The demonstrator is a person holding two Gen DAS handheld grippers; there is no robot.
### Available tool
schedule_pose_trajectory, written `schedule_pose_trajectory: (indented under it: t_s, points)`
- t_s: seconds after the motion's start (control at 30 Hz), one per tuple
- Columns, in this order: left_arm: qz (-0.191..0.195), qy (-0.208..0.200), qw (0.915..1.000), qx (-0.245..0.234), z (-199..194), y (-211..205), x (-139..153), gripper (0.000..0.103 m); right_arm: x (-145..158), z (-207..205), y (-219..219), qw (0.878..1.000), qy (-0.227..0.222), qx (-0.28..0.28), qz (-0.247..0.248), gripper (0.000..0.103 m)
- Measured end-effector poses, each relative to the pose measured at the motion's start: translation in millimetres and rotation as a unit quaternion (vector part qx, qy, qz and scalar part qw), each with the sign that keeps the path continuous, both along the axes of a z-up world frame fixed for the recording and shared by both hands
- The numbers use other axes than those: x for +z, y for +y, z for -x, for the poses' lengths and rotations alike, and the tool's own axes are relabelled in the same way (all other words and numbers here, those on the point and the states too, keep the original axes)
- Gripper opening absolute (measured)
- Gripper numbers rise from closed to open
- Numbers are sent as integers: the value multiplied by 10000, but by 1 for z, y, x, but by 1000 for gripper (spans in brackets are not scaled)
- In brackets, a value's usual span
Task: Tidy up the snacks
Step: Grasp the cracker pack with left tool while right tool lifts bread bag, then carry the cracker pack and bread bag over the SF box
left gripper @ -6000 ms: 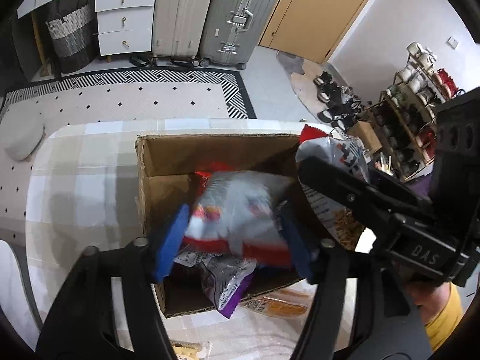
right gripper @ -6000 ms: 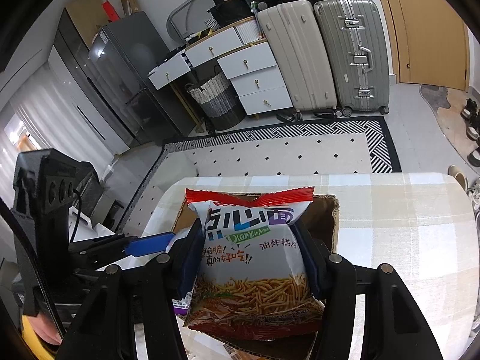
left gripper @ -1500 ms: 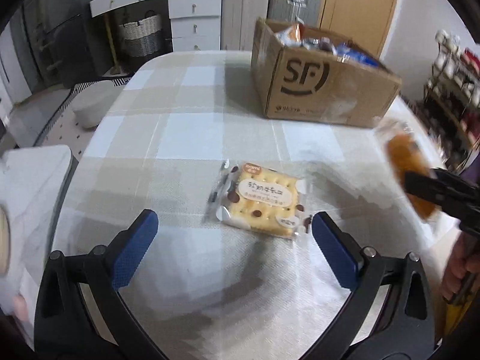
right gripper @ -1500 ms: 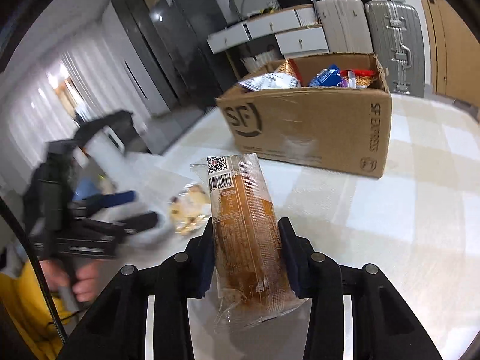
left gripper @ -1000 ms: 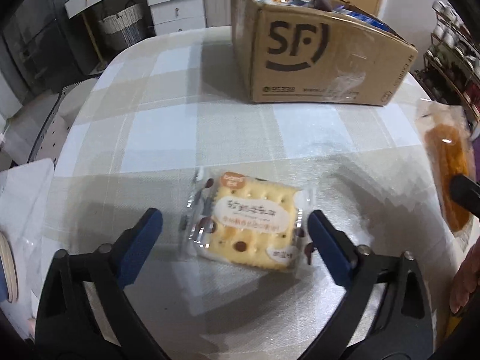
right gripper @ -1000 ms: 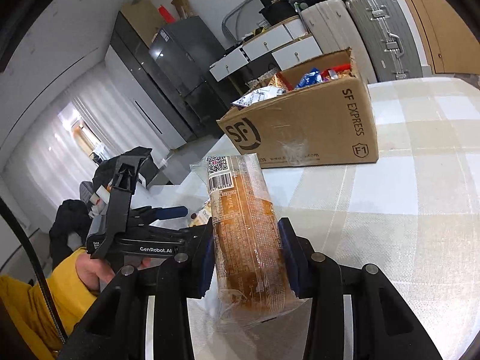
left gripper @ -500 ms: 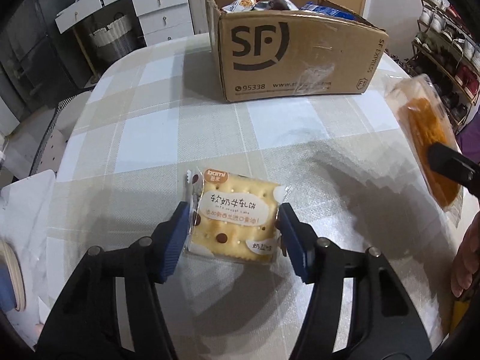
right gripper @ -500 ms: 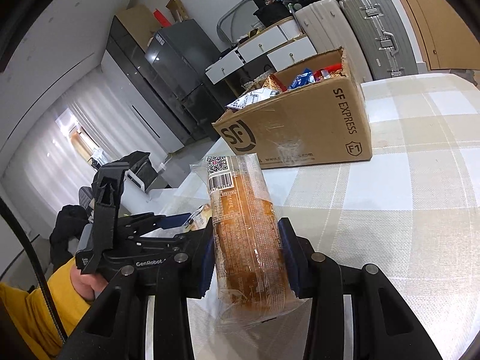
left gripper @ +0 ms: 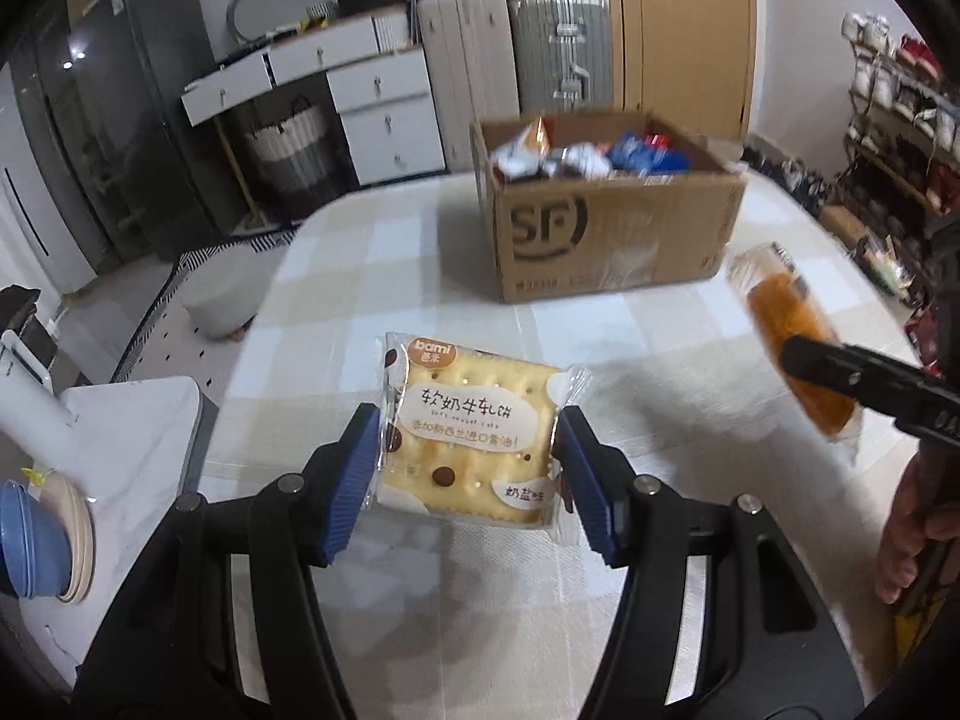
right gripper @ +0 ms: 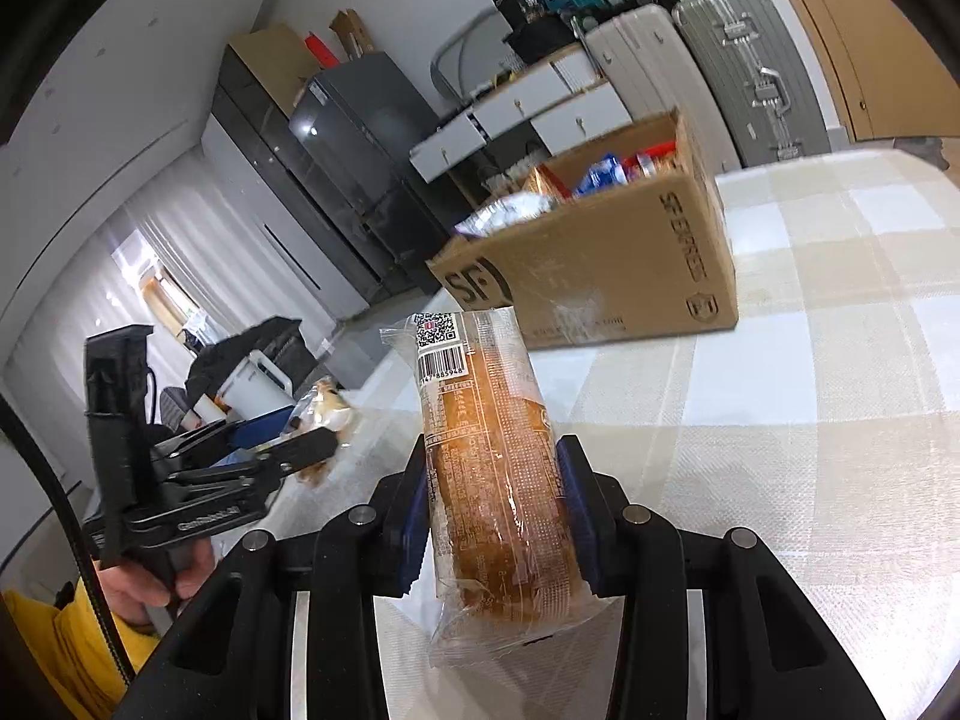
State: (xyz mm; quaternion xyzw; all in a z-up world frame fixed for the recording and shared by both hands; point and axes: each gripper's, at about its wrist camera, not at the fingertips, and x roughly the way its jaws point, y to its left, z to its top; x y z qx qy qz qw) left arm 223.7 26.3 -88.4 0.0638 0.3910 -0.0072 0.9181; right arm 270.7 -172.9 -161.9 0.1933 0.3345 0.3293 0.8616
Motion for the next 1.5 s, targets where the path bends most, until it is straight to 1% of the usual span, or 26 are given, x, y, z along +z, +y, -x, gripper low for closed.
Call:
schedule_pose_trajectory:
  t_s: [0.13,0.27,0.4,0.63,0.77,0.87,1.0,1.1,1.27,1.4,1.47,1.5]
  points:
    - [134,-310,9994,-3,24,1,26,57,15,21,0,9997,-210,5,-116,40]
    - [321,-556,9979,-86,49,0,49,57,30,47,0,9994,-310,-31,-160,40]
    - [554,-789,9951,-201,82,-1,73,57,48,78,-1,9986,-442,-113,-276,40]
    - [928,-1121,9889,-292,135,7,105,57,78,128,2,9967,-690,-226,-356,40]
    - [1063,-1290,9855,-291,165,18,121,57,98,155,5,9952,-884,-299,-304,40]
    - [1186,-1397,9827,-262,187,27,132,57,108,168,5,9941,-983,-354,-276,40]
    - [1283,-1485,9802,-268,213,36,142,57,113,176,11,9942,-988,-425,-14,40]
    - [1302,-1489,9799,-264,220,39,144,57,113,180,14,9946,-942,-429,47,40]
    - [1343,-1472,9797,-230,226,45,150,58,118,179,17,9938,-1042,-388,94,40]
    - [1308,-1488,9799,-232,219,47,159,58,130,169,16,9924,-1176,-351,83,40]
    - [1298,-1480,9800,-278,209,46,162,58,138,162,15,9918,-1227,-360,40,40]
    - [1265,-1460,9807,-312,204,43,162,58,142,158,17,9912,-1233,-452,137,40]
